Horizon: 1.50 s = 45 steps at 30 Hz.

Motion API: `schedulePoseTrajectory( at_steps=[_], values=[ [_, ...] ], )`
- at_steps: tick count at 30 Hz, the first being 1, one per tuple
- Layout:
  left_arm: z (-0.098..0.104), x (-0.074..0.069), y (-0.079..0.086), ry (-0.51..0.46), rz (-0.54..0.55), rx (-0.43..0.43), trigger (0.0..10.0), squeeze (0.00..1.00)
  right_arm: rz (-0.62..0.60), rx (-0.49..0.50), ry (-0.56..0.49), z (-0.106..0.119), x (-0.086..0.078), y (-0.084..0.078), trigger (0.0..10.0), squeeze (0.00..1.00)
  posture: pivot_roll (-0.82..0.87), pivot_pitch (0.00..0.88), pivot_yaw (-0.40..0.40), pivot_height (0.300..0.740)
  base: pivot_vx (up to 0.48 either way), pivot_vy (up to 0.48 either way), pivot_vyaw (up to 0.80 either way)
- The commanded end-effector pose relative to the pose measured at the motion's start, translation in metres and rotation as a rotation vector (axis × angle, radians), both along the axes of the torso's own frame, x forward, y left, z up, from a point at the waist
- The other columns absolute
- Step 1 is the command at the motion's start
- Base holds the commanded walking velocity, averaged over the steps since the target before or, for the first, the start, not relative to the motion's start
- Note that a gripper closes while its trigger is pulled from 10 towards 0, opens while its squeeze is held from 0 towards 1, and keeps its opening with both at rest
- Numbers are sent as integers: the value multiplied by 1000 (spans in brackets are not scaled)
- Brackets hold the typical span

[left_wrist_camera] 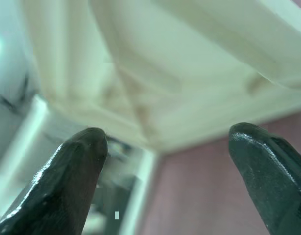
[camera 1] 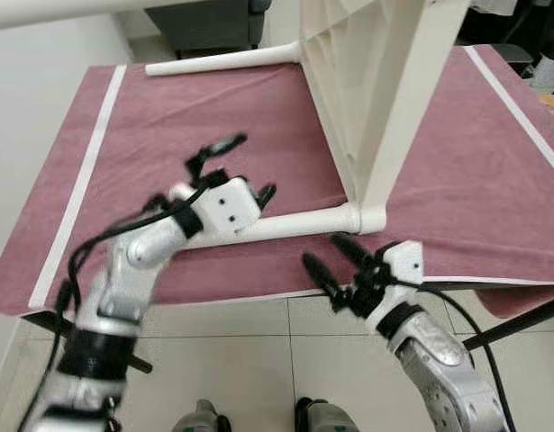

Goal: Building children table

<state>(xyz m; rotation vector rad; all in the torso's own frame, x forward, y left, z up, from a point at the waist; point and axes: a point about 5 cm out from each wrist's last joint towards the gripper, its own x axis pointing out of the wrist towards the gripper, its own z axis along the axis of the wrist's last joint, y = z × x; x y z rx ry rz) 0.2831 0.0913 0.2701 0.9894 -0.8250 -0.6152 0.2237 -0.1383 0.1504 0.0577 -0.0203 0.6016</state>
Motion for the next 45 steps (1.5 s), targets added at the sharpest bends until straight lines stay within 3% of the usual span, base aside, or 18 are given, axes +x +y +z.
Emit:
schedulePoseTrajectory(
  at_steps=[1,2,3,6,8,14,22,23,25,29,34,40,45],
  values=[
    [6,-3,3,-102,38,-105,10000,0,25,0,22,-4,-1,3,10000,0,-43,92,75,740,0,0,0],
    [18,-6,3,-182,2,-80,10000,0,25,-5,20,-3,3,3,10000,0,-34,89,67,740,0,0,0],
    [18,-6,3,-182,2,-80,10000,0,25,-5,20,-3,3,3,10000,0,-34,89,67,740,0,0,0],
    [56,-15,3,-424,-86,-22,10000,0,29,-10,12,-1,14,5,10000,0,-12,84,52,740,0,0,0],
    [67,-18,1,-506,-114,-1,10000,0,33,-12,10,0,17,6,10000,0,-7,84,46,740,0,0,0],
    [84,-22,-1,-615,-160,12,10000,0,45,-16,12,0,20,6,10000,0,-2,80,36,740,0,0,0],
    [102,-13,4,-662,-125,-12,10000,0,51,-22,5,1,23,7,10000,0,-4,74,41,740,0,0,0],
    [104,-9,9,-671,-69,-36,10000,0,40,-19,3,1,24,6,10000,0,-13,71,49,740,0,0,0],
    [104,-9,9,-671,-69,-36,10000,0,40,-19,3,1,24,6,10000,0,-13,71,49,740,0,0,0],
    [114,-3,29,-704,108,-150,10000,0,30,-20,6,-1,23,4,10000,0,-6,67,44,740,0,0,0],
    [121,-3,38,-734,176,-183,10000,0,35,-21,5,-1,25,5,10000,0,4,65,35,740,0,0,0],
    [129,1,48,-756,249,-188,10000,0,50,-22,4,-1,27,7,10000,0,11,64,32,740,0,0,0],
    [131,11,53,-710,329,-150,10000,0,57,-18,4,-1,27,10,10000,0,15,64,37,740,0,0,0]
  ],
)
